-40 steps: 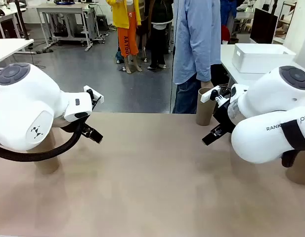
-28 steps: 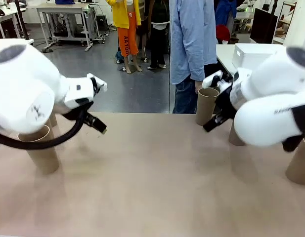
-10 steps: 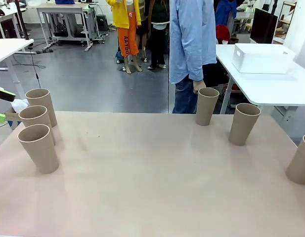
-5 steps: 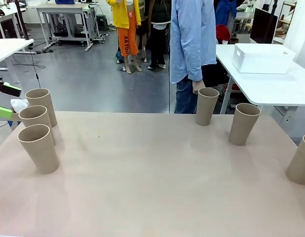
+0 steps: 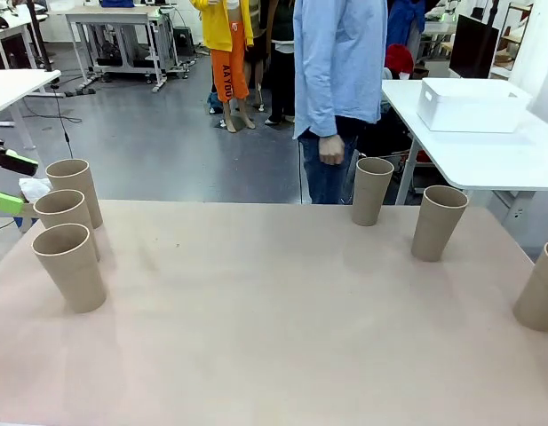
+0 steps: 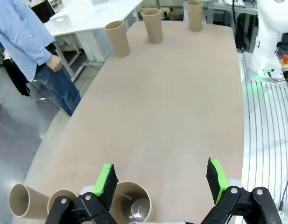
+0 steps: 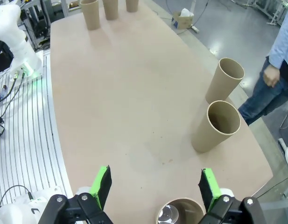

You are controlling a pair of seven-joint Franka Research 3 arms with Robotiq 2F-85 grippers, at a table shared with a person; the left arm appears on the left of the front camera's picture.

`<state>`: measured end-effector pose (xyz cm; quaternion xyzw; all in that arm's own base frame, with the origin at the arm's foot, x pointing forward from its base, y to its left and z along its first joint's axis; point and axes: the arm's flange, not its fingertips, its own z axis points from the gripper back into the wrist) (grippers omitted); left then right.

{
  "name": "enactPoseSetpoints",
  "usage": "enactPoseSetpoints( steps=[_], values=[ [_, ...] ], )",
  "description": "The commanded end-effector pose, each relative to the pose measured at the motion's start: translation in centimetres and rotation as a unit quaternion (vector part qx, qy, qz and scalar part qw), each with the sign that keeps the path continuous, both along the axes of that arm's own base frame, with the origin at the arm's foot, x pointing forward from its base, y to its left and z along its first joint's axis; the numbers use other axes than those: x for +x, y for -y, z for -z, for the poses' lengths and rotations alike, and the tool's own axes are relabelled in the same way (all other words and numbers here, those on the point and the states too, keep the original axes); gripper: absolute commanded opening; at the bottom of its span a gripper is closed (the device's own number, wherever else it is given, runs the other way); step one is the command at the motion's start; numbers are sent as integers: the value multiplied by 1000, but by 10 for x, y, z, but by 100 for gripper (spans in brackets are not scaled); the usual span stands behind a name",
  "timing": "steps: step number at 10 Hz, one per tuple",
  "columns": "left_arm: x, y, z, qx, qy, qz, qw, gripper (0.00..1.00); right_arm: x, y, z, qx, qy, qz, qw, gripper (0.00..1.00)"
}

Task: Stack the cups and store them in the basket.
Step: Pick up two Reusable plastic cups , one in each hand.

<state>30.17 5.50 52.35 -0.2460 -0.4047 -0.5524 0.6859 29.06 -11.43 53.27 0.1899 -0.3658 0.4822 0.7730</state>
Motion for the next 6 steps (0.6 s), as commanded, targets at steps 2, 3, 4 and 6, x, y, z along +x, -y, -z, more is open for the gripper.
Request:
enactPoseSetpoints(
  steps=[2, 3, 4, 6],
  values=[
    [1, 0, -1, -6, 8, 9, 1000, 100, 0, 2, 0, 6, 10, -11, 1000, 100],
    [1, 0, -1, -6, 8, 9, 1000, 100, 0, 2, 0, 6, 10, -11, 1000, 100],
    [1, 0, -1, -6, 8, 9, 1000, 100, 0, 2, 0, 6, 10, -11, 1000, 100],
    [1, 0, -1, -6, 8, 9, 1000, 100, 0, 2, 0, 6, 10, -11, 1000, 100]
  ],
)
